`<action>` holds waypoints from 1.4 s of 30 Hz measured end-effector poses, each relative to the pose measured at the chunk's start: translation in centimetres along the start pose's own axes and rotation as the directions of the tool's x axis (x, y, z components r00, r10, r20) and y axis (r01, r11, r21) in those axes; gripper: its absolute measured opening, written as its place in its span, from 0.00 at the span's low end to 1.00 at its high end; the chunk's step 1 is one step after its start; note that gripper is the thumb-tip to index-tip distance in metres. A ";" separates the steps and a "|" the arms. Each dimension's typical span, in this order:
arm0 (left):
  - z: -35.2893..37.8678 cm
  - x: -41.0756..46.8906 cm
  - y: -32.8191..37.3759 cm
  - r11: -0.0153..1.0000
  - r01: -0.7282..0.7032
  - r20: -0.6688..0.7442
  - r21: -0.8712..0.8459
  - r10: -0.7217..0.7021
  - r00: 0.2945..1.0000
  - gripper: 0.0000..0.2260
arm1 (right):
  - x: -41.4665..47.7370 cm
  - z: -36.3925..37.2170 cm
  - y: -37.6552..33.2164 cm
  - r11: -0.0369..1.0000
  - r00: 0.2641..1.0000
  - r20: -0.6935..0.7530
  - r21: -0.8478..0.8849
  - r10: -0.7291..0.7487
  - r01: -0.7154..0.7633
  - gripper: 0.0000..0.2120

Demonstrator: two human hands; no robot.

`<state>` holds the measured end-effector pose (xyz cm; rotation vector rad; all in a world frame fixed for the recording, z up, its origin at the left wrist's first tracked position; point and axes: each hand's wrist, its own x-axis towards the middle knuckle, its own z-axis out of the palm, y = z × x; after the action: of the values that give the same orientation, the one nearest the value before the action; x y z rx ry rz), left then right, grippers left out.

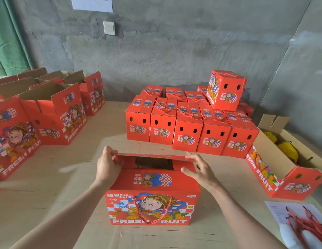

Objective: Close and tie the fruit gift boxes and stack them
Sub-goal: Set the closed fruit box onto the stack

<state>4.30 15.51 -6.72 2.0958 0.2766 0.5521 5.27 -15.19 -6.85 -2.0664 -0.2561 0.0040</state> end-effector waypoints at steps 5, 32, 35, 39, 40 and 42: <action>-1.2 -0.9 -0.2 0.998 0.058 0.217 0.006 -0.058 0.974 0.19 | 0.1 -1.6 -0.4 0.985 0.984 0.121 -0.129 0.128 -0.112 0.35; 0.4 3.7 1.2 0.525 -0.679 0.786 0.513 0.030 0.617 0.58 | 3.9 0.6 -3.0 0.726 0.901 0.429 -0.639 0.061 0.255 0.40; 0.6 3.6 0.7 0.561 -0.649 0.768 0.514 0.035 0.639 0.55 | 3.5 0.7 -2.6 0.683 0.898 0.439 -0.662 0.020 0.309 0.46; 0.8 3.2 0.2 0.626 -0.582 0.737 0.519 0.016 0.675 0.49 | 2.4 0.9 -2.5 0.682 0.929 0.362 -0.662 -0.070 0.310 0.49; 0.8 3.1 0.1 0.633 -0.574 0.734 0.519 0.014 0.679 0.48 | 2.1 1.0 -2.7 0.671 0.939 0.333 -0.677 -0.087 0.302 0.49; 0.7 2.9 0.2 0.649 -0.555 0.727 0.520 0.004 0.686 0.46 | 1.2 1.3 -3.3 0.641 0.954 0.268 -0.711 -0.133 0.290 0.43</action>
<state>7.16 16.10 -6.09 2.9856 -0.3874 -0.2564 5.66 -12.32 -4.50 -2.8572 -0.7265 -0.0563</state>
